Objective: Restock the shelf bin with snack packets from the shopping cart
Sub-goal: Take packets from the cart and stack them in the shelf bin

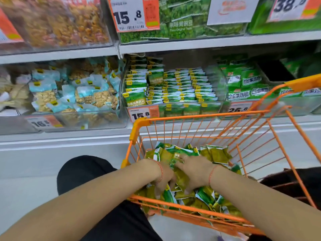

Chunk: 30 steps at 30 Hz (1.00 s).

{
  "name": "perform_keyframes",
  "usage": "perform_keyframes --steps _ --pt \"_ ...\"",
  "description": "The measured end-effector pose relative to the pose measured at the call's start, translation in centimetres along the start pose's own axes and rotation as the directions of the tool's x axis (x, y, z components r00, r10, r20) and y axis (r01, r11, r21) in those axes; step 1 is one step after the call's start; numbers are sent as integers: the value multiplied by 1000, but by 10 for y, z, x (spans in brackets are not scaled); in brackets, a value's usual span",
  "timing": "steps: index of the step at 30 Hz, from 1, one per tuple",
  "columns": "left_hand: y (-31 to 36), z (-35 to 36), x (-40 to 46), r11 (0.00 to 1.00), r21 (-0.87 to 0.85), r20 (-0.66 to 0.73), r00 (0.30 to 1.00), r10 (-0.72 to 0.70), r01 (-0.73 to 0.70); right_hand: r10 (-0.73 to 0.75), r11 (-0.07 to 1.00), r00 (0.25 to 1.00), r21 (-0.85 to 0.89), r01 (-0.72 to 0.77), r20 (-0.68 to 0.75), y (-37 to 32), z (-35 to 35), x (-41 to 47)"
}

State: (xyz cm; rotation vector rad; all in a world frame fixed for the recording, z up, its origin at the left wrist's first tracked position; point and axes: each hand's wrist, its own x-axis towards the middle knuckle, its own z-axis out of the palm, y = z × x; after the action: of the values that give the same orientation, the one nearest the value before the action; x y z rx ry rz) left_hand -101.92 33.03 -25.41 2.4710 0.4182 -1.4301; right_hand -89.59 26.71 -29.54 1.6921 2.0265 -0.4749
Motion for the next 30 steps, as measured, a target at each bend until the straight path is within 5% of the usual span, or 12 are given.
perform_keyframes --steps 7,11,14,17,19,21,23,26,30 --pt "-8 1 3 987 -147 -174 984 46 -72 -20 1000 998 -8 19 -62 -3 6 1" --pt "-27 -6 -1 944 -301 -309 950 36 -133 95 959 994 271 -79 -46 17 -6 -3" --pt "-52 -17 -13 847 -473 -465 886 -6 -243 202 766 976 633 -110 -75 40 -24 -12" --pt "-71 -29 -36 622 -648 -590 806 -44 -440 407 479 872 876 48 -271 53 -49 -29" --pt "-75 -31 -48 336 -740 -637 767 -74 -583 532 354 740 902 247 -412 53 -60 -43" --pt "-76 -31 -53 4 -723 -689 721 -76 -691 568 334 651 864 375 -503 50 -64 -55" --pt "-74 -28 -51 -225 -648 -731 677 -83 -728 541 371 628 829 419 -559 45 -62 -61" --pt "-64 -27 -43 -401 -607 -726 684 -73 -686 531 368 578 783 501 -620 40 -59 -63" --pt "-42 -26 -34 -510 -581 -711 700 -60 -634 562 339 519 751 567 -645 38 -60 -68"
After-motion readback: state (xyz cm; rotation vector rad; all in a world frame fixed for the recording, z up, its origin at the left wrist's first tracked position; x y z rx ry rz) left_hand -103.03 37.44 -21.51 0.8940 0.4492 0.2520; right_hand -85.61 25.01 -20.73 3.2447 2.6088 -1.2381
